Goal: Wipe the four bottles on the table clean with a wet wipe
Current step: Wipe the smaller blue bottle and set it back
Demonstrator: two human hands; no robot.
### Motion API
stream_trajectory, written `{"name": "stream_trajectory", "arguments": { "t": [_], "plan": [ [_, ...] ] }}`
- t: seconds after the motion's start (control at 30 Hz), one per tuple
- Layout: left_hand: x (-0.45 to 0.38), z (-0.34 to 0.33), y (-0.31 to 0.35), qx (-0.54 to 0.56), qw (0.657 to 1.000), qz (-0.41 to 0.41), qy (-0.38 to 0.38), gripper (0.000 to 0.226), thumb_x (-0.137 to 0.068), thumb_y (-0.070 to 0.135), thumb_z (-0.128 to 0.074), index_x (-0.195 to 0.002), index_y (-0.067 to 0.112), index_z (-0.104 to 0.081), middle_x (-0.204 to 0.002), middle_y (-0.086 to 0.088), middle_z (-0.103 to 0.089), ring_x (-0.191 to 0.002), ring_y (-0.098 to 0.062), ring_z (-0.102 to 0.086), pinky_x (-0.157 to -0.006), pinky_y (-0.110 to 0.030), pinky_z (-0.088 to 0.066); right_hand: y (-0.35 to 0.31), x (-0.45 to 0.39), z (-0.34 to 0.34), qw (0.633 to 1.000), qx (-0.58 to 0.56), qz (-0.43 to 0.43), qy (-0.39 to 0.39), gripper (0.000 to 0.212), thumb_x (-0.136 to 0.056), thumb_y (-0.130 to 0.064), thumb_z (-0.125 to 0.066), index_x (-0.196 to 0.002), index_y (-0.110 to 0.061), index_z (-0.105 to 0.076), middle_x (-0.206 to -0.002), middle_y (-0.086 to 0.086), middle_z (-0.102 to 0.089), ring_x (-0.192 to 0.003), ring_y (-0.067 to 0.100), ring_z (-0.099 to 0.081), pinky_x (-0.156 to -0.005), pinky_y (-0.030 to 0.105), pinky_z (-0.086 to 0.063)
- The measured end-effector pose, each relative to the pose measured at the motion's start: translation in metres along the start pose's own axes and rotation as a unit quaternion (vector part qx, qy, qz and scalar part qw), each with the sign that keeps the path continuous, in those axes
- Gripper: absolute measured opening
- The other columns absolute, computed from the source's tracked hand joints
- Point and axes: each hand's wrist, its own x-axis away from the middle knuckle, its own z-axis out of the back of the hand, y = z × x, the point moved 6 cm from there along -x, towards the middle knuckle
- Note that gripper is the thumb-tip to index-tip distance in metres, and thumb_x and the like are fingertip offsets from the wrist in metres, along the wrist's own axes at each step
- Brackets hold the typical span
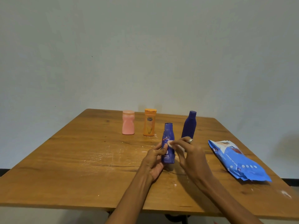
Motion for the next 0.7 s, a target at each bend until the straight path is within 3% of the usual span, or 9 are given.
{"name": "stream_trajectory", "arguments": {
  "t": [0.07,0.17,0.3,0.4,0.5,0.7],
  "plan": [
    [0.002,0.002,0.001,0.015,1.000,0.001,0.018,0.048,-0.078,-0.003,-0.064,-0.126,0.003,-0.061,-0.104,-0.021,-0.073,-0.091,-0.030,-0.070,-0.081,-0.043,-0.056,-0.005,0.021,-0.009,0.999,-0.008,-0.003,-0.049,0.036,-0.087,-0.020,-0.073,-0.120,-0.032,-0.064,-0.115,-0.020,-0.048,-0.100,-0.015,-0.052,-0.078,-0.002,-0.042],
    [0.002,0.005,0.001,-0.014,0.999,0.006,0.043,0.037,-0.089,0.003,-0.063,-0.126,0.004,-0.061,-0.108,-0.020,-0.070,-0.095,-0.030,-0.067,-0.076,-0.042,-0.057,-0.007,0.042,-0.021,0.995,0.025,0.005,-0.096,0.037,-0.090,-0.025,-0.068,-0.122,-0.041,-0.059,-0.119,-0.025,-0.041,-0.108,-0.006,-0.052,-0.075,0.001,-0.045],
    [0.002,0.004,0.000,-0.007,0.999,0.010,0.032,0.033,-0.091,0.002,-0.061,-0.124,0.002,-0.060,-0.103,-0.022,-0.073,-0.097,-0.032,-0.067,-0.084,-0.046,-0.056,-0.004,0.037,-0.014,0.998,0.018,-0.014,-0.064,0.034,-0.089,-0.028,-0.070,-0.120,-0.039,-0.061,-0.118,-0.023,-0.045,-0.100,-0.013,-0.052,-0.072,-0.001,-0.044],
    [0.004,0.000,-0.002,-0.003,1.000,0.014,0.010,0.036,-0.085,-0.001,-0.062,-0.122,-0.001,-0.061,-0.110,-0.025,-0.068,-0.100,-0.033,-0.066,-0.096,-0.050,-0.051,0.000,0.019,-0.006,0.999,-0.004,-0.035,-0.020,0.035,-0.084,-0.019,-0.075,-0.117,-0.028,-0.066,-0.119,-0.014,-0.050,-0.105,-0.001,-0.054,-0.076,0.002,-0.045],
    [0.003,-0.001,-0.004,-0.007,1.000,0.014,0.006,0.044,-0.081,-0.001,-0.064,-0.125,-0.002,-0.060,-0.115,-0.024,-0.066,-0.102,-0.032,-0.065,-0.097,-0.049,-0.051,0.006,0.000,-0.003,0.998,-0.008,-0.055,0.010,0.034,-0.081,-0.011,-0.077,-0.113,-0.021,-0.069,-0.114,-0.005,-0.057,-0.105,0.004,-0.052,-0.073,-0.004,-0.039],
    [0.001,0.002,-0.003,0.000,1.000,0.010,0.021,0.047,-0.086,0.003,-0.065,-0.131,-0.005,-0.054,-0.116,-0.025,-0.067,-0.103,-0.033,-0.067,-0.093,-0.049,-0.055,0.013,0.017,-0.012,0.997,-0.030,-0.075,0.000,0.031,-0.090,-0.018,-0.069,-0.117,-0.033,-0.065,-0.119,-0.015,-0.056,-0.105,-0.010,-0.050,-0.073,-0.001,-0.042]
  ]
}}
